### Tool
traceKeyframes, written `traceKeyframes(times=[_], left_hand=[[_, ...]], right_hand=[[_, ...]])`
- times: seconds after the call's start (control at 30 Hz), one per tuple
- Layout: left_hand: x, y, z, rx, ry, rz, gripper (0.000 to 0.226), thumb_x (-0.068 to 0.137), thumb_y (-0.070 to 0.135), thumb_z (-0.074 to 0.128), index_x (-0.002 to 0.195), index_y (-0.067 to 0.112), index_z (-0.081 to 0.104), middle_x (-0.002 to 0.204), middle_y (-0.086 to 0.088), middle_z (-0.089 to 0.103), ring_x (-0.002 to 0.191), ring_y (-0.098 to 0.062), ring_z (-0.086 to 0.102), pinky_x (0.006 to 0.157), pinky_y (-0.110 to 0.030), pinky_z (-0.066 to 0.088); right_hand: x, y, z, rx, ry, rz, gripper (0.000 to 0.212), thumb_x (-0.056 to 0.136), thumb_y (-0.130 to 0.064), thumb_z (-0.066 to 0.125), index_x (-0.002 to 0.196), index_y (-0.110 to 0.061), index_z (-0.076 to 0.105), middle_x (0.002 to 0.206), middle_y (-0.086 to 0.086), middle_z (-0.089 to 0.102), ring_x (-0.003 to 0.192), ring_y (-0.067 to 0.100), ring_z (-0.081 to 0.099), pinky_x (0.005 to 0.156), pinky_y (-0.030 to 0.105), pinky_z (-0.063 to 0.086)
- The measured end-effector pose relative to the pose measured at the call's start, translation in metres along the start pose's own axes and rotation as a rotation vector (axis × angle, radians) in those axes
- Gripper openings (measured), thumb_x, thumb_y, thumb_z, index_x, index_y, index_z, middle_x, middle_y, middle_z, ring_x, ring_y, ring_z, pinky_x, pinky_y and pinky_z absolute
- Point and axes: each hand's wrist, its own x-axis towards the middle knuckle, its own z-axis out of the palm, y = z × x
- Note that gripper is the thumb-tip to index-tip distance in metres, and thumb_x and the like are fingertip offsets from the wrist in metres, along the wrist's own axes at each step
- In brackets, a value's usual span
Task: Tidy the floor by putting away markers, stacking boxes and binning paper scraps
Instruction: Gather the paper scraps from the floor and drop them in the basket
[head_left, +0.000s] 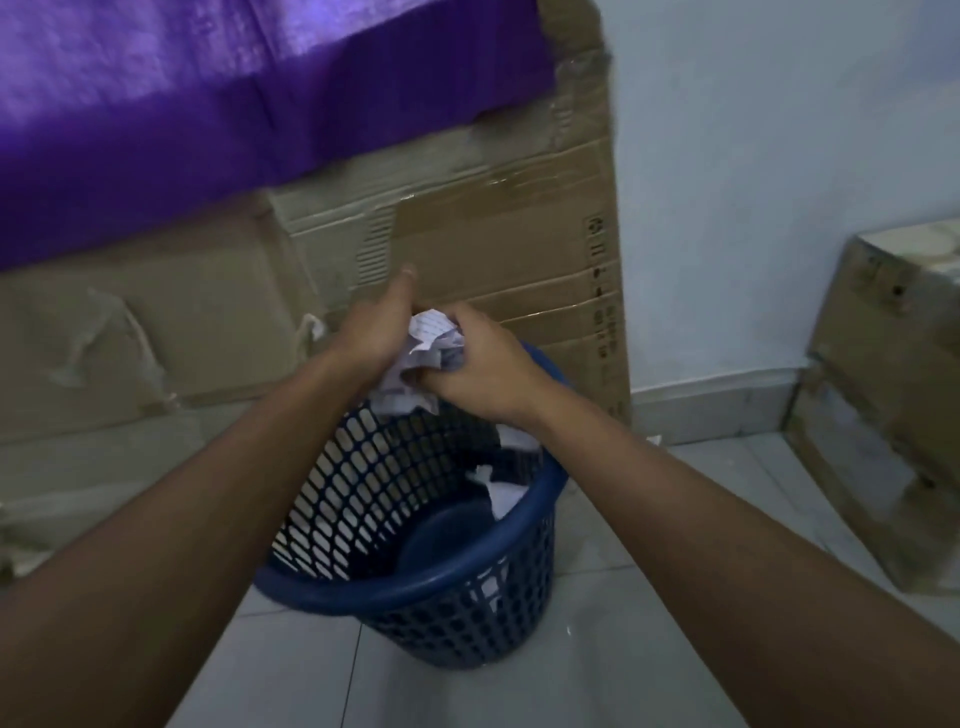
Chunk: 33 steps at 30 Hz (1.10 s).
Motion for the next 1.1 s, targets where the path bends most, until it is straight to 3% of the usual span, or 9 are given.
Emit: traceKeyframes(times=[0.17, 0.3, 0.37, 0.47, 0.6, 0.7, 0.8, 0.97, 1.1], left_hand=[[-0.002, -0.001, -0.003, 0.028, 0.061, -0.012, 0.067, 0.082, 0.063, 0.037, 0.114, 0.012, 0.067, 0.114, -0.009, 0.067, 0.103, -0.028, 0.062, 0.090, -0.038, 0.047], [-0.007, 0.010, 0.008, -0.010, 0.184, 0.083, 0.036, 0.089, 0.037, 0.043, 0.072, 0.016, 0.066, 0.081, -0.005, 0.068, 0.082, -0.025, 0.064, 0.071, -0.034, 0.048], [-0.009, 0.014, 0.012, -0.022, 0.192, 0.130, 0.033, 0.088, 0.031, 0.044, 0.070, 0.020, 0.070, 0.079, 0.002, 0.070, 0.080, -0.019, 0.066, 0.072, -0.032, 0.050], [-0.013, 0.017, 0.017, -0.010, 0.192, 0.159, 0.031, 0.090, 0.032, 0.047, 0.080, 0.025, 0.075, 0.083, 0.010, 0.071, 0.080, -0.010, 0.066, 0.079, -0.033, 0.054], [-0.017, 0.018, 0.020, 0.008, 0.203, 0.202, 0.027, 0.088, 0.035, 0.051, 0.083, 0.025, 0.075, 0.082, 0.012, 0.071, 0.083, -0.009, 0.066, 0.080, -0.033, 0.054], [-0.019, 0.015, 0.019, 0.000, 0.203, 0.221, 0.027, 0.085, 0.036, 0.052, 0.081, 0.022, 0.074, 0.082, 0.006, 0.073, 0.083, -0.011, 0.067, 0.082, -0.036, 0.054], [-0.021, 0.014, 0.019, 0.002, 0.223, 0.238, 0.029, 0.084, 0.038, 0.051, 0.078, 0.021, 0.074, 0.080, 0.004, 0.073, 0.081, -0.012, 0.068, 0.078, -0.032, 0.052], [-0.030, 0.017, 0.028, 0.010, 0.220, 0.287, 0.030, 0.086, 0.036, 0.051, 0.078, 0.019, 0.074, 0.077, 0.000, 0.073, 0.079, -0.016, 0.068, 0.070, -0.032, 0.053], [-0.041, 0.025, 0.052, 0.011, 0.190, 0.344, 0.032, 0.083, 0.039, 0.049, 0.072, 0.019, 0.071, 0.070, 0.005, 0.071, 0.070, -0.015, 0.067, 0.069, -0.037, 0.054]], right_hand=[[-0.003, -0.007, -0.007, 0.003, -0.003, -0.042, 0.065, 0.071, -0.038, 0.087, 0.124, -0.022, 0.054, 0.114, -0.006, 0.063, 0.098, 0.008, 0.061, 0.069, 0.020, 0.049], [-0.011, -0.007, -0.024, -0.076, -0.038, -0.048, 0.089, 0.062, -0.032, 0.093, 0.138, -0.022, 0.047, 0.130, -0.004, 0.057, 0.112, 0.011, 0.055, 0.086, 0.027, 0.046], [-0.016, -0.008, -0.034, -0.117, -0.089, -0.027, 0.095, 0.061, -0.030, 0.094, 0.141, -0.023, 0.044, 0.134, -0.006, 0.052, 0.115, 0.009, 0.049, 0.088, 0.023, 0.041], [-0.021, -0.010, -0.046, -0.165, -0.163, 0.002, 0.086, 0.066, -0.019, 0.091, 0.140, -0.023, 0.047, 0.128, -0.011, 0.053, 0.112, 0.009, 0.052, 0.083, 0.018, 0.043], [-0.024, -0.009, -0.051, -0.254, -0.223, 0.037, 0.054, 0.079, 0.003, 0.064, 0.130, -0.014, 0.055, 0.115, 0.006, 0.066, 0.101, 0.021, 0.065, 0.078, 0.031, 0.055], [-0.025, -0.003, -0.051, -0.362, -0.125, 0.085, 0.062, 0.083, 0.002, 0.055, 0.143, -0.007, 0.042, 0.144, 0.013, 0.047, 0.128, 0.029, 0.049, 0.097, 0.029, 0.044], [-0.026, 0.005, -0.050, -0.290, -0.064, 0.123, 0.070, 0.084, 0.000, 0.054, 0.150, -0.008, 0.035, 0.152, 0.011, 0.040, 0.136, 0.027, 0.041, 0.100, 0.027, 0.037], [-0.028, 0.010, -0.047, -0.174, 0.228, 0.022, 0.027, 0.097, -0.015, 0.050, 0.117, -0.015, 0.069, 0.115, -0.001, 0.070, 0.105, 0.014, 0.064, 0.086, 0.023, 0.049], [-0.037, 0.015, -0.059, -0.057, 0.415, 0.012, 0.018, 0.098, -0.018, 0.055, 0.091, -0.018, 0.072, 0.080, 0.000, 0.073, 0.067, 0.016, 0.069, 0.064, 0.034, 0.058]])
